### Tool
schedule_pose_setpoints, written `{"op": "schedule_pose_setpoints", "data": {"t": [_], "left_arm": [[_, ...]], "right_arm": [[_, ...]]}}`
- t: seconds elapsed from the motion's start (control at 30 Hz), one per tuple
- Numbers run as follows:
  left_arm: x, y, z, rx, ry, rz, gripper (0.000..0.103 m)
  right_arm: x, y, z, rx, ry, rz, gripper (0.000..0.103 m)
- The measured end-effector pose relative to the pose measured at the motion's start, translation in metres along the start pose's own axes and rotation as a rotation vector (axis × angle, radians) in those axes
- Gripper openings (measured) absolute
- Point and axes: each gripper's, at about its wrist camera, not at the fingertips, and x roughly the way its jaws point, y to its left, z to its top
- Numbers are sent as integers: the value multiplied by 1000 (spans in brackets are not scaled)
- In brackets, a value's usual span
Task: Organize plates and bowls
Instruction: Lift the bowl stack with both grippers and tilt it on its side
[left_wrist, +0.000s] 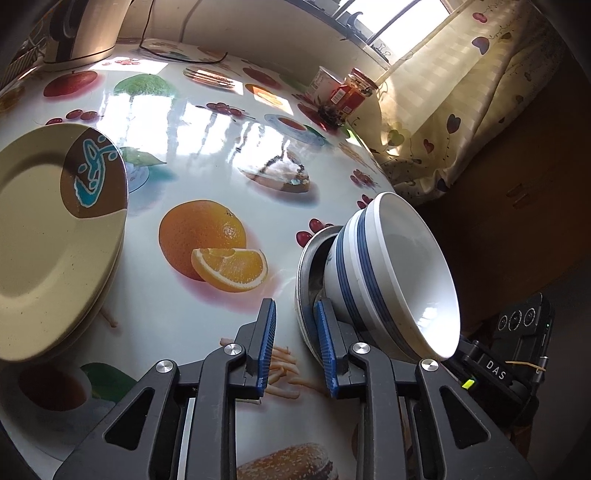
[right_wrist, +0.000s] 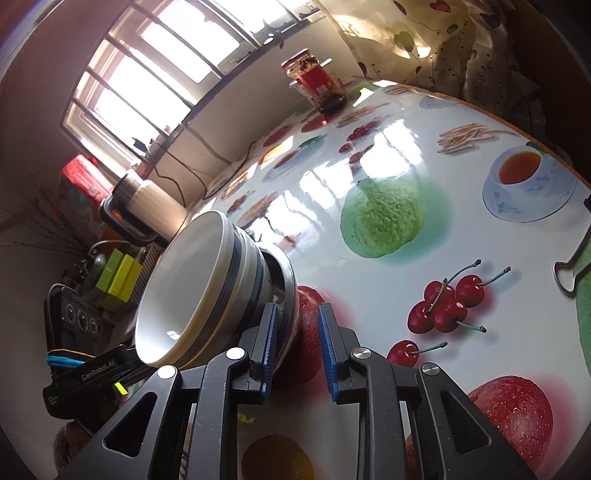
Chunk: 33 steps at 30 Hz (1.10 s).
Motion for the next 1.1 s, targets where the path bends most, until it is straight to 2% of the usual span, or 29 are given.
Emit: {"op": "schedule_pose_setpoints", "data": {"t": [0.07, 0.17, 0.33, 0.5, 1.1], "left_arm": [[0, 1, 0, -7, 2, -7, 23], [0, -1, 0, 3, 1, -22, 17], [0, -6, 1, 30, -3, -7, 13], [0, -16, 0, 83, -11, 41, 12], [0, -15, -1, 84, -14, 43, 12]], "right_arm": [[1, -1, 0, 13, 4, 32, 15], [1, -4, 1, 24, 11, 63, 14], [1, -7, 2, 38, 20, 92, 13], [1, -4, 3, 8, 20, 78, 13], [1, -5, 3, 2, 14, 81, 13]]}}
